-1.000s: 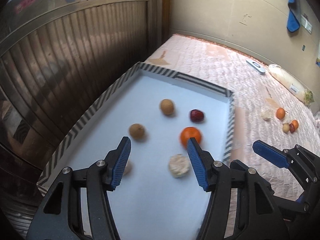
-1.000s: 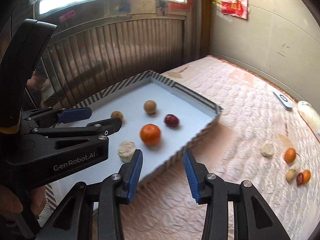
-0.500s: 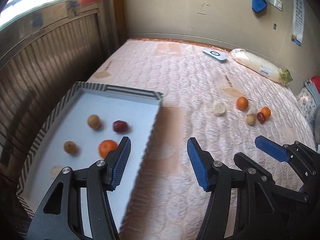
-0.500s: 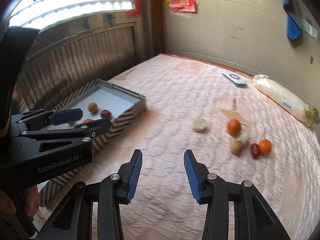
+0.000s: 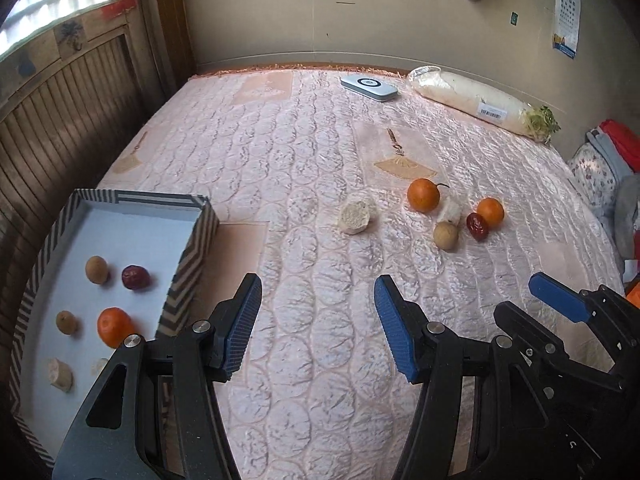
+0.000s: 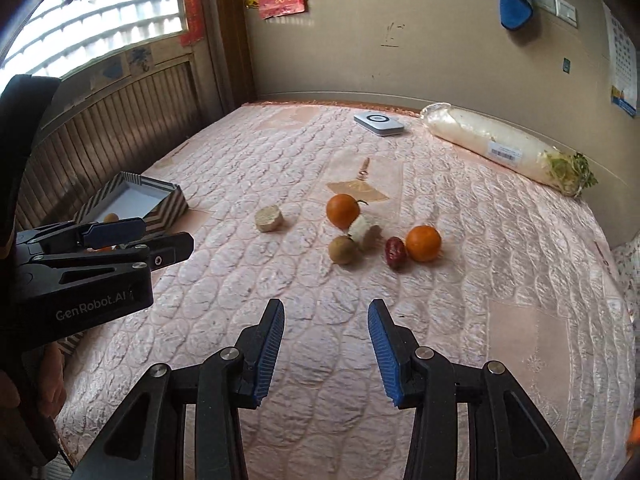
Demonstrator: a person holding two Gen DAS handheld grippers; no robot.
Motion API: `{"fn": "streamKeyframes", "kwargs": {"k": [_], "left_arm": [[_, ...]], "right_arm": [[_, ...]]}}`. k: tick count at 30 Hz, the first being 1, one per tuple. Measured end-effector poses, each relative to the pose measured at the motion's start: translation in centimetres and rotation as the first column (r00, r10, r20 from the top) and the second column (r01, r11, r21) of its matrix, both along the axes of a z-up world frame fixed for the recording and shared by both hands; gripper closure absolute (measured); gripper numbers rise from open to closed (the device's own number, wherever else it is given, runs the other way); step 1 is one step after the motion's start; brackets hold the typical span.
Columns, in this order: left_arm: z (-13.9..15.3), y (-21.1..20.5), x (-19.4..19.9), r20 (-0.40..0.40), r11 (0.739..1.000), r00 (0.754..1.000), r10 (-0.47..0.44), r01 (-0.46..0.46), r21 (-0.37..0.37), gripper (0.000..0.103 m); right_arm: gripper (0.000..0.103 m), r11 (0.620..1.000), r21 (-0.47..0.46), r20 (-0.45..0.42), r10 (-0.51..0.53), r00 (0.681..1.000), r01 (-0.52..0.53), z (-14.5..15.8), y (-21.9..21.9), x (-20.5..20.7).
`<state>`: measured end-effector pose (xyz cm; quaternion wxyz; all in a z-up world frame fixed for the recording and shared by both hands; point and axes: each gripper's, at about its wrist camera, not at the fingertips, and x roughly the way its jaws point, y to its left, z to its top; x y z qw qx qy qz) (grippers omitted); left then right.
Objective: Organize fruits
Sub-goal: 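Grasp a pale cake piece with the left tool while the right tool grasps a brown round fruit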
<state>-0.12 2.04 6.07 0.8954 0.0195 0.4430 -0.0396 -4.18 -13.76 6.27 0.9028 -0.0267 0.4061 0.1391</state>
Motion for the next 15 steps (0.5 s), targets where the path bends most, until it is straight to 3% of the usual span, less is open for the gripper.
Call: {"fn": "streamKeyframes", "kwargs": {"k": [6,15], "left_arm": [[-1.4,-1.7,3.7,-0.052,0.999,0.999,-0.011,0.009,-0.038,0.044],[-3.7,-2.0,7.8,-0.113,0.998,0.993,0.019,-0.025,-0.057,0.044]], "right_arm": [[0.061,0.999,0.030,-0.021,-0.039,0.999,0.040,-0.6,-2.4,0.9],[0.060,0.998,0.063,-0.061,-0.012,0.998,0.016,-2.5,-1.6,4.0]]}}
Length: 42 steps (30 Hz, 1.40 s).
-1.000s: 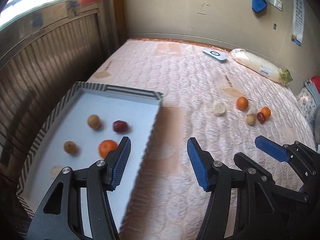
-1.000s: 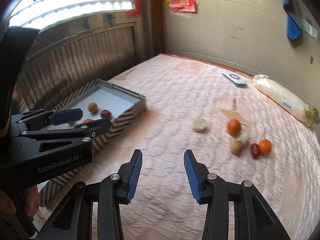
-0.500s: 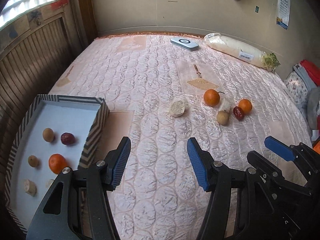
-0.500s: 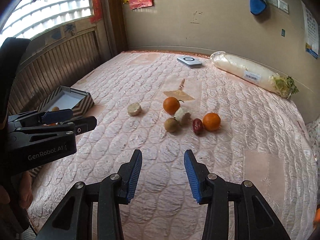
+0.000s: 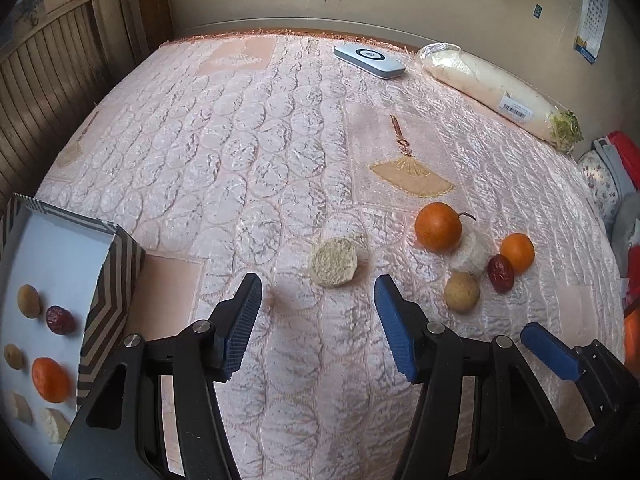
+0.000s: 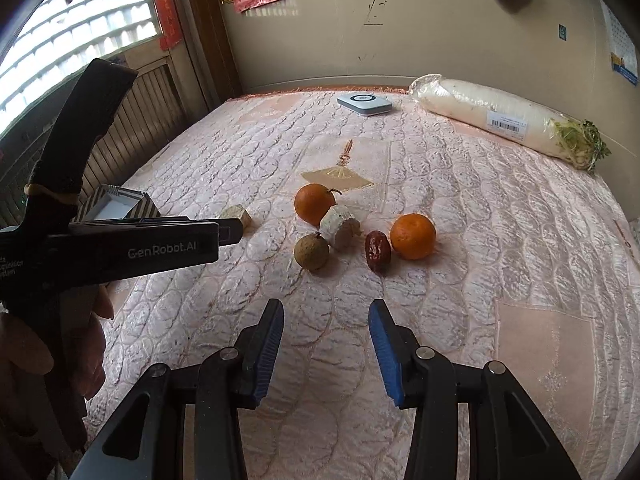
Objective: Organize fruits
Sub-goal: 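Grasp a pale cake piece with the left tool while the right tool grasps a brown round fruit, then carry both items into the tray and open both tools to release them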
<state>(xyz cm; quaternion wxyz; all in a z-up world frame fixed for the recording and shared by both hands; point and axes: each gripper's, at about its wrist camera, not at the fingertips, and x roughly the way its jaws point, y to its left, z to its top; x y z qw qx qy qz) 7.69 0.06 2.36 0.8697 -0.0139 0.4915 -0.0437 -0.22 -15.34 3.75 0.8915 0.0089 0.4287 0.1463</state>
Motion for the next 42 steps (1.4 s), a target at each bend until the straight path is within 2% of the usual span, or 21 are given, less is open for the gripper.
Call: {"fn": "streamKeyframes", "kwargs": {"k": [6,12,13,16,17,18,19,21,23,34,42], "left_arm": [[-0.7,0.2,1.2,-0.004,1.000,1.000,0.017,-0.017,0.005,0.044],[-0.9,-0.1,1.7,0.018,0.999,1.000,0.024,-0.025,0.042,0.044],[-1.0,-0.2,1.6,0.025,0.998,0.999,0.020,-0.022,0.052,0.044],[-1.1,-0.3,1.5,0.049,0.998,0.999,0.007,-0.010,0.061,0.045],[-1.1,-0.2,1.4,0.055,0.998,0.998,0.006,-0.009,0.055,0.054],[-1.0,-0.1,1.3,0.057,0.999,0.998,-0.004,0.002,0.038,0.069],[-0.9,-0.1,1.2,0.054,1.000,0.998,-0.010,0.009,0.027,0.075],[-0.7,-0.1,0.6,0.060,1.000,0.998,-0.018,0.017,0.023,0.078],[-0.5,-0.1,-0.1,0.067,0.999,0.997,-0.023,0.021,0.025,0.078],[2.1,1.9,-6.1,0.102,0.995,0.992,-0.076,0.082,-0.059,0.078],[3.8,4.6,-9.5,0.146,0.999,0.988,-0.043,0.047,-0.023,0.078]], "right_arm": [[0.060,1.000,-0.002,-0.010,0.012,1.000,-0.012,-0.7,1.0,2.6],[0.061,0.999,-0.021,-0.016,0.030,0.999,-0.030,-1.5,2.5,4.7],[0.068,0.999,-0.027,-0.012,0.019,1.000,-0.020,-1.6,2.5,5.0],[0.080,1.000,-0.018,-0.007,0.021,1.000,-0.021,-1.7,2.5,5.4],[0.080,0.999,-0.024,-0.006,0.021,1.000,-0.021,-1.7,2.5,5.2],[0.080,0.999,-0.027,-0.005,0.023,1.000,-0.023,-1.7,2.5,5.1],[0.080,0.999,-0.023,-0.005,0.023,1.000,-0.023,-1.6,2.4,4.8],[0.080,1.000,-0.015,-0.006,0.016,1.000,-0.016,-1.5,2.0,4.3],[0.080,1.000,-0.008,0.001,0.013,1.000,-0.013,-1.2,1.8,3.7],[0.080,1.000,-0.001,0.049,0.019,0.999,-0.019,0.7,2.2,-0.8],[0.080,0.999,0.004,0.068,0.053,0.996,-0.054,1.7,4.6,-2.9]]}}
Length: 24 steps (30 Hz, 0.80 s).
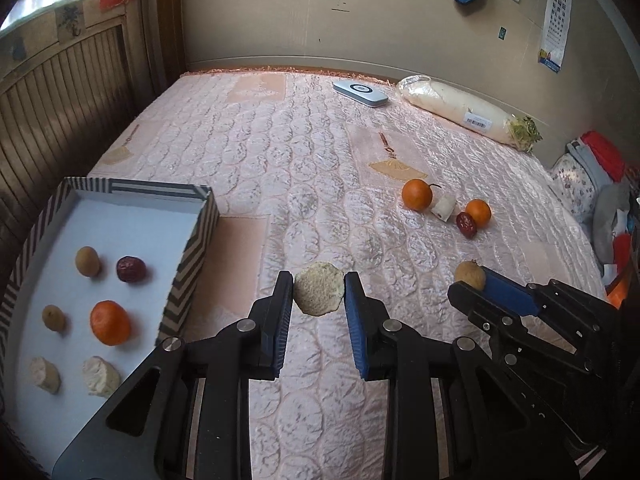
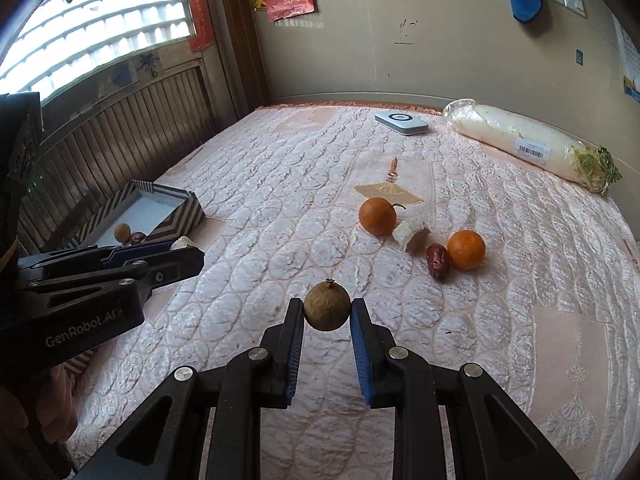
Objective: Organize fruits
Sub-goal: 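Carry both items into the tray and open both tools to release them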
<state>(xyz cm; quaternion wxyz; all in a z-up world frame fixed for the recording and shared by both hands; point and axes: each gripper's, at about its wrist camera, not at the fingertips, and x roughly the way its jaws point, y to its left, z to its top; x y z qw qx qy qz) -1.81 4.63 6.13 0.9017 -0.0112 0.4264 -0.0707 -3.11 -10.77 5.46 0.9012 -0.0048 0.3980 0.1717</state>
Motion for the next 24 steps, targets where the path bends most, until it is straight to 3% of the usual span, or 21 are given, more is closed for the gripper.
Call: {"fn": "streamKeyframes", "kwargs": {"k": [24], "left_arm": [[1.1,10.3,-6.0,0.076,0.978,0.978,0.196,-0.200,0.061,0.078]], "right_arm": [[0.080,0.978,-0.042,0.040,0.208,0.977,-0.206,2.0,10.8,-3.6]]}}
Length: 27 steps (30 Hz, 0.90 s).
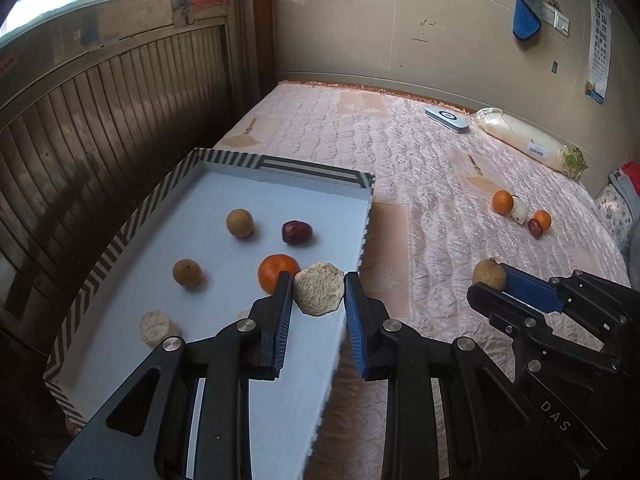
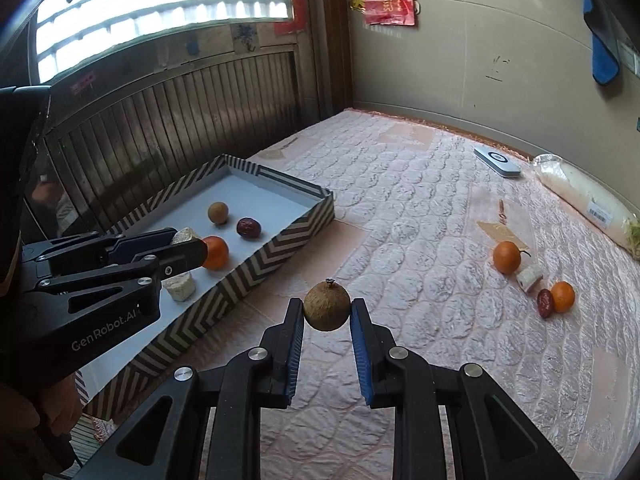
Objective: Organize fruits
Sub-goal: 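Carry both items into the tray and open both tools to release them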
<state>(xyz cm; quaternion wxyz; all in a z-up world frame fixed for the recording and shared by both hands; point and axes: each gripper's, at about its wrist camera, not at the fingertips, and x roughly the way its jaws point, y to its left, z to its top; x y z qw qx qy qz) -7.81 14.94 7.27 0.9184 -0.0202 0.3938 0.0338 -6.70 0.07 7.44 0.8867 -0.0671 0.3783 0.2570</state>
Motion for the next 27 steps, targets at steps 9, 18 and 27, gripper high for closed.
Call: {"fn": "streamKeyframes", "kwargs": {"k": [9,18,27], "left_arm": [[-0.5,3.6,-1.9,-0.002,0.998,0.998,0.060,-0.060,0.008,0.078],[-1.7,6.7,-3.6,-0.033,0.994,0.994,0.104,-0.105,-0.011,0.078],[-2.7,8.0,-5.0,-0.065,0.993,0.992,0.113,-0.114,-0.019,0.078]], "right_arm": [[0.080,0.996,-0.003,0.001,0.089,0.996,-0.089,0.1,4.3,-1.2],[0.080,0.985,-0.025,-0.005,0.172,0.985,-0.172,-0.3,8.4,-2.2],[0.080,0.969,-0.036,-0.036,0.243,0.969,-0.244,-1.5,11.4,-2.5]]}}
